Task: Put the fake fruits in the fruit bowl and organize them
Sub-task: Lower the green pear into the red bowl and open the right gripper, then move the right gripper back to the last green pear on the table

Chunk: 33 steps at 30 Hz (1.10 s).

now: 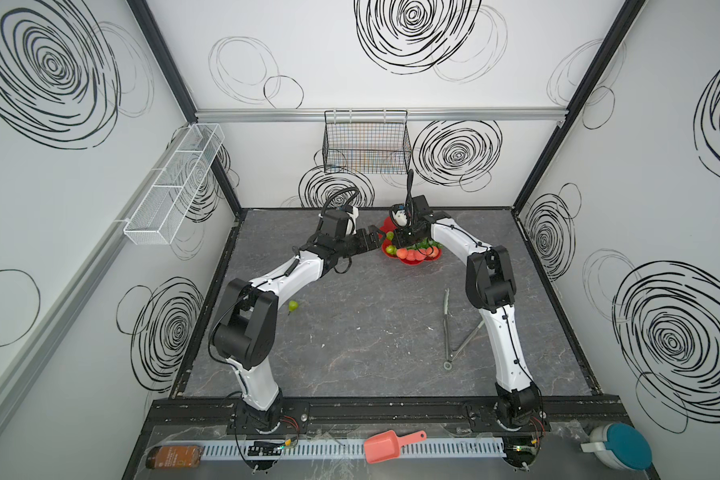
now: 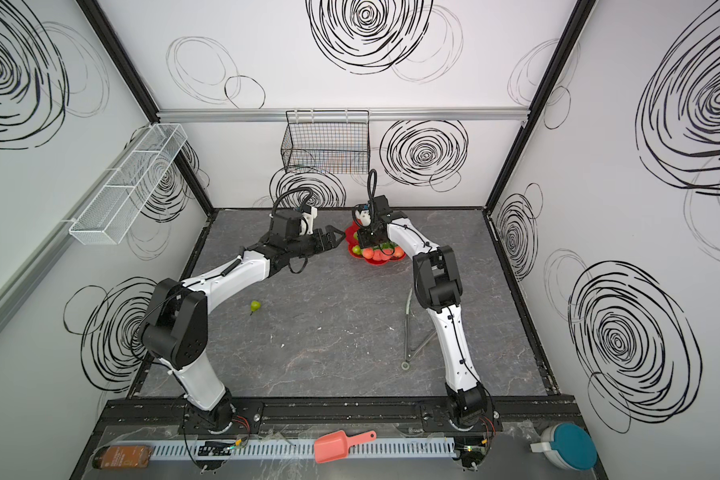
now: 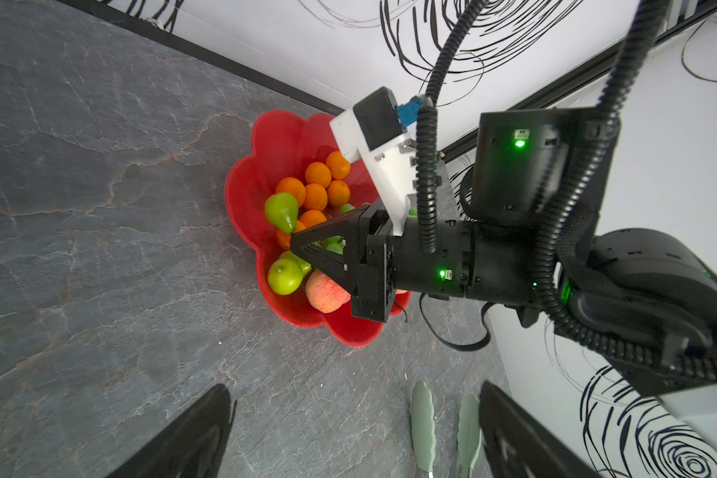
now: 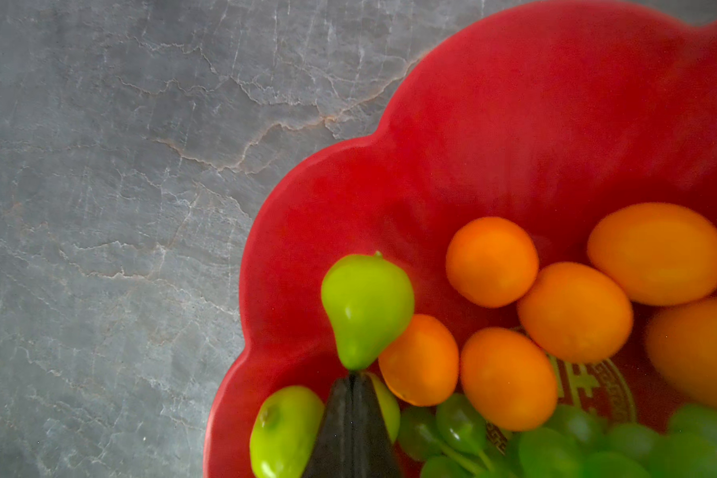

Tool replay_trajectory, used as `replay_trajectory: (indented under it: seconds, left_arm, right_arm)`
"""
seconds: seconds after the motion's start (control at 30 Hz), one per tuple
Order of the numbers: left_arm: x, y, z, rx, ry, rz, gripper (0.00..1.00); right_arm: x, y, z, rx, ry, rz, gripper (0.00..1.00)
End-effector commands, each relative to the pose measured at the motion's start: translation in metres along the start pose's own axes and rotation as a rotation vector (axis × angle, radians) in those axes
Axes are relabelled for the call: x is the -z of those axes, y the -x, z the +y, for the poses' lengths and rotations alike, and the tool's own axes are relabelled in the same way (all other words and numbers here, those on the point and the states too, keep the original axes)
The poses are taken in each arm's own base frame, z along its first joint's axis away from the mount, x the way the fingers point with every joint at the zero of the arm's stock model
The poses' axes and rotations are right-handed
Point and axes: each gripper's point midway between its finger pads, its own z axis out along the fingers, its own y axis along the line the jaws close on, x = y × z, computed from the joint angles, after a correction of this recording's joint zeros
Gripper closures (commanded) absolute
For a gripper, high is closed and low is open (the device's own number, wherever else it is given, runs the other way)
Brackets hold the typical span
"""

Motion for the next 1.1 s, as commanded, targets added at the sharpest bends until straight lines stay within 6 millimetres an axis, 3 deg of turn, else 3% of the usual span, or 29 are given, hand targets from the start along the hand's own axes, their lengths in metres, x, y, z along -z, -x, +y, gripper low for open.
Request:
replay_trajectory:
  seconds: [0.0, 0.3, 0.63, 0.87, 1.07]
  left_arm:
    - [-0.003, 0.006, -0.001, 0.009, -0.034, -0.022, 0.04]
    - [-0.001, 0.008, 0.001, 0.014, -0.034, -0.026, 0.04]
    - [0.005, 0.013, -0.001, -0.002, -0.026, -0.04, 0.04]
    - [0.039, 0.016, -0.005, -0.042, 0.041, -0.073, 0.04]
    - [0.09, 0.004, 0.009, 0.0, 0.098, -0.097, 0.04]
  right_arm:
    - [0.001, -0.002, 0.001, 0.024, -0.007, 0.023, 0.96]
    - [0.012, 0.008, 0.003, 0.035, -0.013, -0.005, 0.9]
    - [0.045, 0.03, 0.013, 0.057, -0.022, -0.07, 0.81]
    - [0.089, 0.05, 0.035, 0.087, -0.048, -0.157, 0.78]
    - [0.106, 0.031, 0.07, 0.103, -0.031, -0.22, 0.75]
